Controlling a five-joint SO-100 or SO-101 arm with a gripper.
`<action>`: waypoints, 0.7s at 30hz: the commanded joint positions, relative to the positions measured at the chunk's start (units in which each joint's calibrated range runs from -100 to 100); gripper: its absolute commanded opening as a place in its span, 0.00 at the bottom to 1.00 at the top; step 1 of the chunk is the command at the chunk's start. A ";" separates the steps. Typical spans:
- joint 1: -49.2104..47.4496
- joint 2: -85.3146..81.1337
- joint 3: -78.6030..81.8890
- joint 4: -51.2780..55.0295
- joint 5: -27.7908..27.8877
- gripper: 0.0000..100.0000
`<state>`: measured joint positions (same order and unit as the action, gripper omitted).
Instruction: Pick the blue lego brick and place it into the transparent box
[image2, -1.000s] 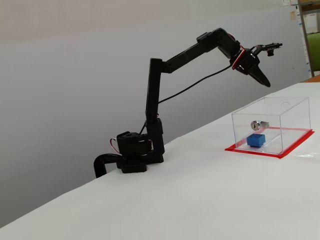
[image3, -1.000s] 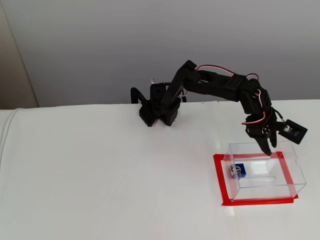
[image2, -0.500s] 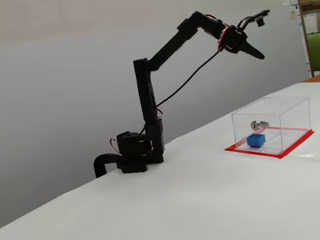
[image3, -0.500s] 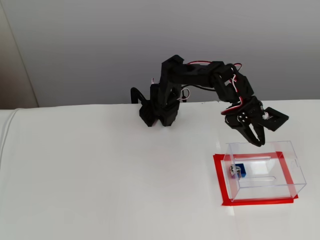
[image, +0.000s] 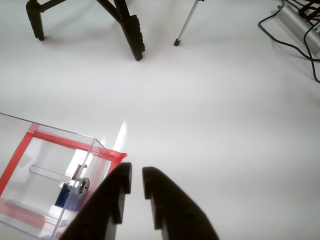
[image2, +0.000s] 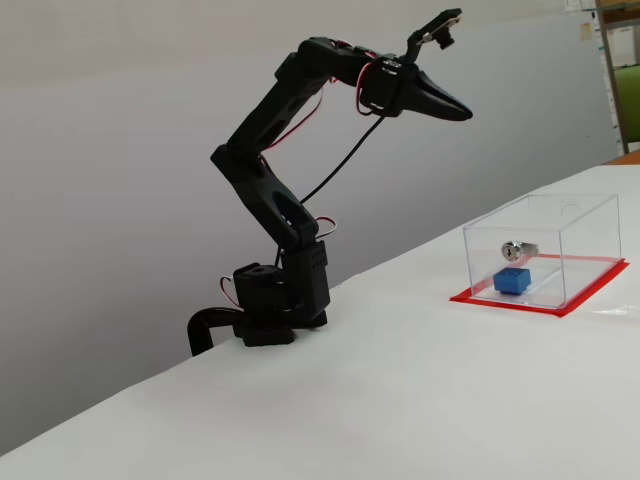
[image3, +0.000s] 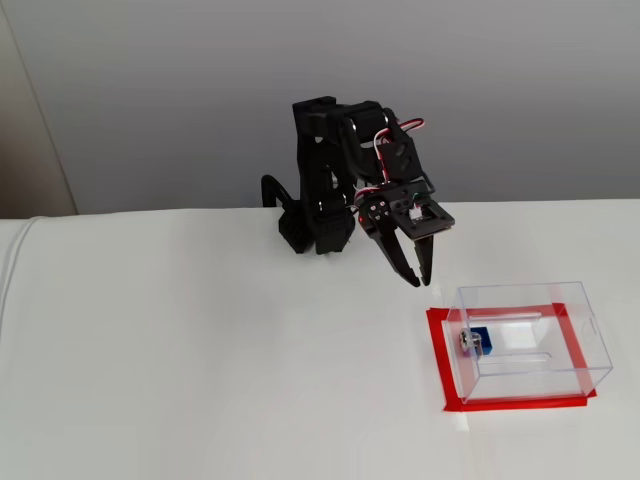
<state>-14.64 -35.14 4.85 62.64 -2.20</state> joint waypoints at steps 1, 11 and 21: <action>3.80 -9.79 12.23 -8.16 0.16 0.03; 11.42 -29.99 42.79 -15.38 0.16 0.03; 18.44 -48.40 66.21 -15.21 0.58 0.03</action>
<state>2.99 -78.44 66.55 48.33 -1.95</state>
